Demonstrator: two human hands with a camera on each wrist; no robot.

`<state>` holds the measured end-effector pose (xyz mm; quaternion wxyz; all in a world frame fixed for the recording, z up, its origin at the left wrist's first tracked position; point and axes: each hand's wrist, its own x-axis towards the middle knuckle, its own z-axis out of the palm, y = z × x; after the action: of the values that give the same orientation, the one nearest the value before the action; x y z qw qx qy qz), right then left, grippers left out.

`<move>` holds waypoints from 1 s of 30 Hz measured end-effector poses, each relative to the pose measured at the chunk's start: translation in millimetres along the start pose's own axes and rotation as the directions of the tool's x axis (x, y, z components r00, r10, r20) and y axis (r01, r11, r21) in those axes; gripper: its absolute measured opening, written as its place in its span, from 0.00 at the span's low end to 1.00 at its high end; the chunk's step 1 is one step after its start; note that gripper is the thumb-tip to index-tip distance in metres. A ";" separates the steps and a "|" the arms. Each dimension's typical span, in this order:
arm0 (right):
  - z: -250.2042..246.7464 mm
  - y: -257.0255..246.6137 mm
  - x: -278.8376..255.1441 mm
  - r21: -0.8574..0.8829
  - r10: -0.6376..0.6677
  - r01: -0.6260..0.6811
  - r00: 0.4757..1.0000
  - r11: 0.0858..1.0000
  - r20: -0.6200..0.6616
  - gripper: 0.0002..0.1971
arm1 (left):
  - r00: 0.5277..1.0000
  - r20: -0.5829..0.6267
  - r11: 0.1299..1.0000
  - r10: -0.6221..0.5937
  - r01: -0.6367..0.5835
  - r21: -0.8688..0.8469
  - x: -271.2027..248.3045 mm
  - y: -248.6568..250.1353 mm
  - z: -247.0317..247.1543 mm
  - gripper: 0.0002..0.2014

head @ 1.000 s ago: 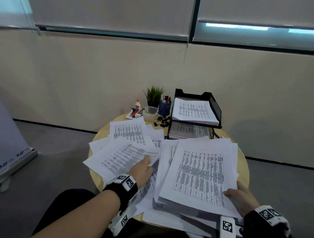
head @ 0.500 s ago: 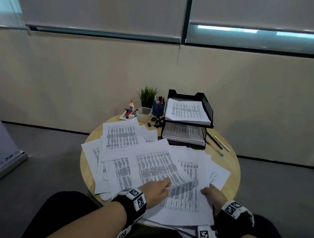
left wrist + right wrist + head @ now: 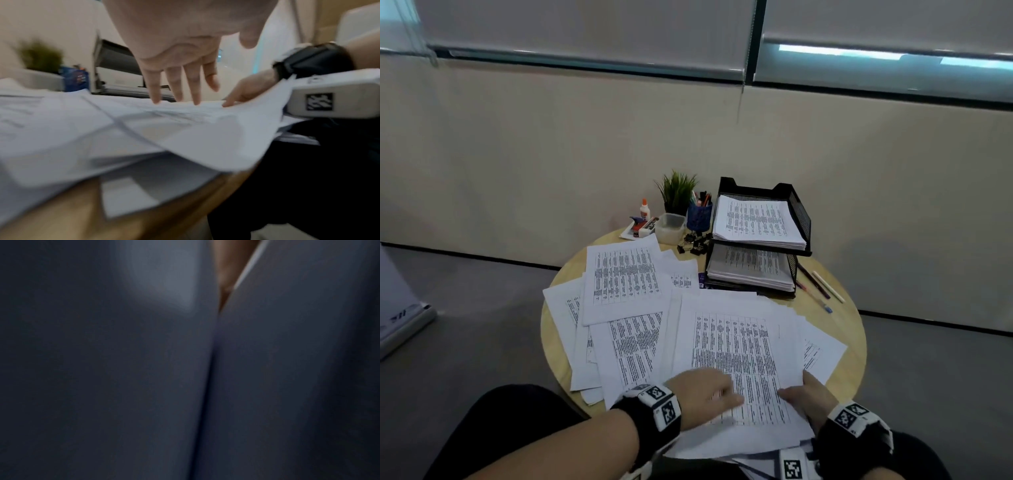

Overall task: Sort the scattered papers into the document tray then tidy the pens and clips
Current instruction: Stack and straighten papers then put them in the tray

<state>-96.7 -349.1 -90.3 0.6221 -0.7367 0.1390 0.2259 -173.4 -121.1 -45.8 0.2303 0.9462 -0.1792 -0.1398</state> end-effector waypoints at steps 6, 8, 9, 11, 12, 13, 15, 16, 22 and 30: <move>0.0 -2.3 -0.5 0.138 -0.092 0.085 0.995 0.987 0.044 0.20 | 0.711 -0.232 0.734 -0.664 0.562 -0.382 16.2 -55.2 -13.3 0.30; -1.8 -2.4 2.0 0.160 -0.089 0.080 0.995 0.984 0.048 0.18 | 0.692 -0.137 0.679 -0.709 0.618 -0.396 18.1 -69.5 -17.5 0.27; -0.1 -2.1 2.8 0.145 -0.077 0.070 0.996 0.987 0.045 0.15 | 0.712 -0.104 0.683 -0.694 0.607 -0.406 18.9 -74.2 -18.2 0.22; 5.6 -7.8 -5.0 0.080 -0.063 0.057 0.995 0.995 0.074 0.13 | 0.764 -0.057 0.697 -0.643 0.553 -0.456 20.3 -76.8 -17.5 0.16; 7.8 -10.5 -7.1 0.053 -0.057 0.052 0.992 0.997 0.113 0.14 | 0.789 -0.031 0.703 -0.614 0.528 -0.476 21.4 -75.0 -17.3 0.15; 9.4 -13.3 -9.6 0.017 -0.050 0.048 0.988 0.999 0.148 0.13 | 0.813 -0.014 0.723 -0.582 0.509 -0.467 22.0 -72.0 -16.5 0.16; 9.9 -16.8 -15.0 -0.042 -0.041 0.050 0.980 0.998 0.194 0.11 | 0.855 0.001 0.781 -0.518 0.473 -0.407 24.4 -67.4 -14.8 0.18; 8.8 -17.8 -16.9 -0.049 -0.038 0.049 0.979 0.998 0.203 0.13 | 0.867 0.008 0.798 -0.498 0.462 -0.387 25.3 -66.4 -14.3 0.16; 0.8 -12.5 -11.4 0.157 -0.095 0.068 0.981 0.985 0.171 0.34 | 0.819 -0.026 0.742 -0.573 0.505 -0.441 23.9 -70.0 -17.6 0.13; 2.2 -29.4 -30.2 0.290 -0.295 0.205 0.903 0.935 0.314 0.23 | 0.823 0.012 0.342 -0.569 0.250 -0.906 13.1 -76.7 -41.4 0.37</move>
<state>-108.8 -343.7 -50.2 0.7484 -0.6118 -0.0435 0.2525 -126.3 -46.8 -50.1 0.6639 0.7099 0.2041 -0.1166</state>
